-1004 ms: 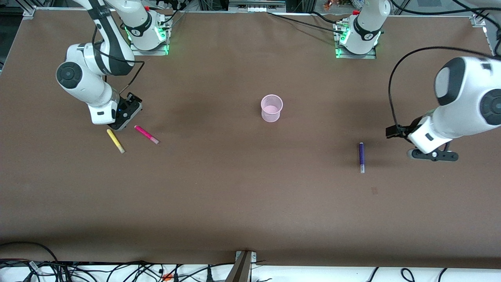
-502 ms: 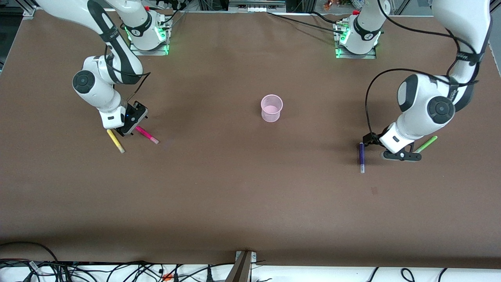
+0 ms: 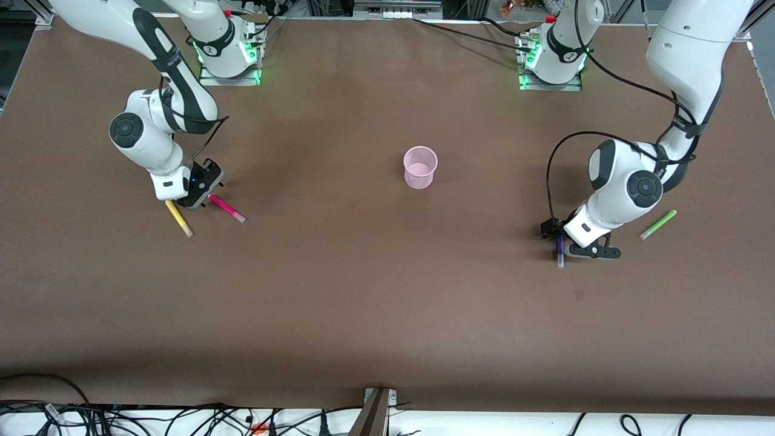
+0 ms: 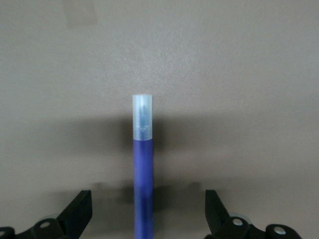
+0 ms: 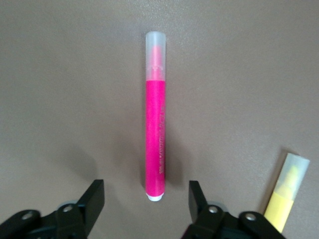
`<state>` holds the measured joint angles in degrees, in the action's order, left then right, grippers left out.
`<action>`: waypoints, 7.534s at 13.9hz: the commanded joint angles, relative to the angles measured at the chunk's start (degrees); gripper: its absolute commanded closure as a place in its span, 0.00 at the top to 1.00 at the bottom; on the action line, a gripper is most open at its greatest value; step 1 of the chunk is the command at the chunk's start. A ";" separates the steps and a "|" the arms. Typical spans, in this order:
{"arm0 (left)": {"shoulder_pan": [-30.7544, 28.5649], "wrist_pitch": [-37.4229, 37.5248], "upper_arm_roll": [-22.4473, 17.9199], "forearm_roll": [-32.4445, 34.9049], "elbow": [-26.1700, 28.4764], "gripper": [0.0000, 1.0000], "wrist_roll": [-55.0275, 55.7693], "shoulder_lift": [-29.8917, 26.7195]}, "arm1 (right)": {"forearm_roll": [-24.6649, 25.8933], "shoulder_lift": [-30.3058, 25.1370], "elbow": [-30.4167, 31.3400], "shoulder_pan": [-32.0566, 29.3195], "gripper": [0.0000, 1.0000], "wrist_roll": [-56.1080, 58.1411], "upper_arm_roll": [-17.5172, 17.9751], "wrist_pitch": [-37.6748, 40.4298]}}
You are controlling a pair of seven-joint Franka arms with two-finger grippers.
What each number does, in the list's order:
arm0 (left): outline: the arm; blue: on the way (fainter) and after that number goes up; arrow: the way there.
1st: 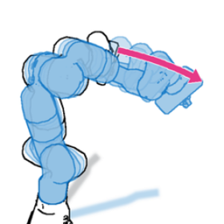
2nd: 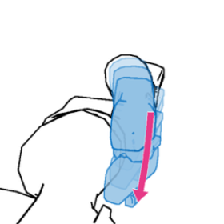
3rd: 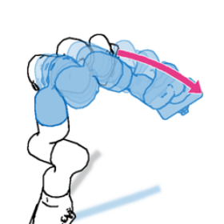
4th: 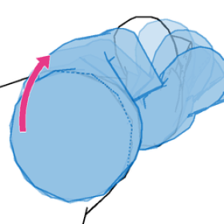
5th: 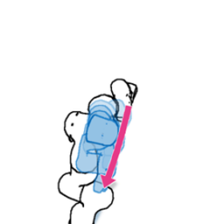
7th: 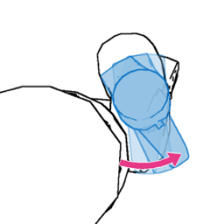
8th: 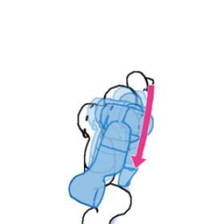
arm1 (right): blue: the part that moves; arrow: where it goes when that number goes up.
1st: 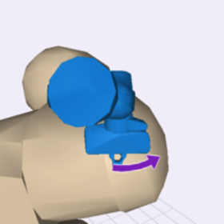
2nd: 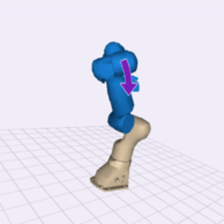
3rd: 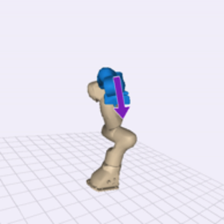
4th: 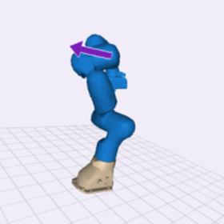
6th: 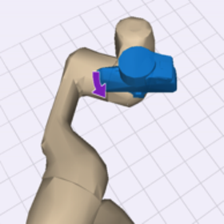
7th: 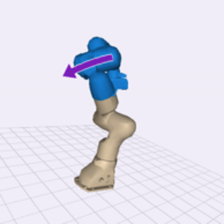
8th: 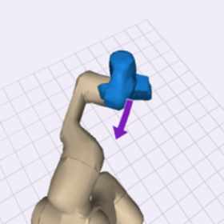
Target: Organize pens into pink holder with both arms
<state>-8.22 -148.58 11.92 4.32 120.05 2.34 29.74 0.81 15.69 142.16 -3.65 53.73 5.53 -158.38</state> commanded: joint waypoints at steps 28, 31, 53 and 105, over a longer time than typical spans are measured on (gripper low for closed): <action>4.87 50.05 8.82 -44.20 -10.01 0.00 29.97 -4.43 | 0.59 -10.23 -3.20 -0.13 0.00 0.67 7.21 5.00; 7.60 49.97 8.82 -54.47 -9.75 0.00 38.07 -2.59 | 0.86 -13.48 -4.61 -0.13 0.00 0.67 8.79 9.03; 15.17 39.77 8.73 -69.80 -8.96 1.00 38.27 3.74 | 2.44 -15.86 -20.51 0.13 0.00 -1.43 13.27 35.67; -18.50 48.47 9.52 -0.46 -19.06 1.00 -3.39 -26.40 | 37.69 32.57 -78.62 59.11 0.00 -47.40 11.17 73.39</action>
<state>-26.72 -102.21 20.76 2.75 102.45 -1.07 4.75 37.71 47.40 65.63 54.39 7.20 17.39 -85.06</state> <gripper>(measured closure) 0.000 0.824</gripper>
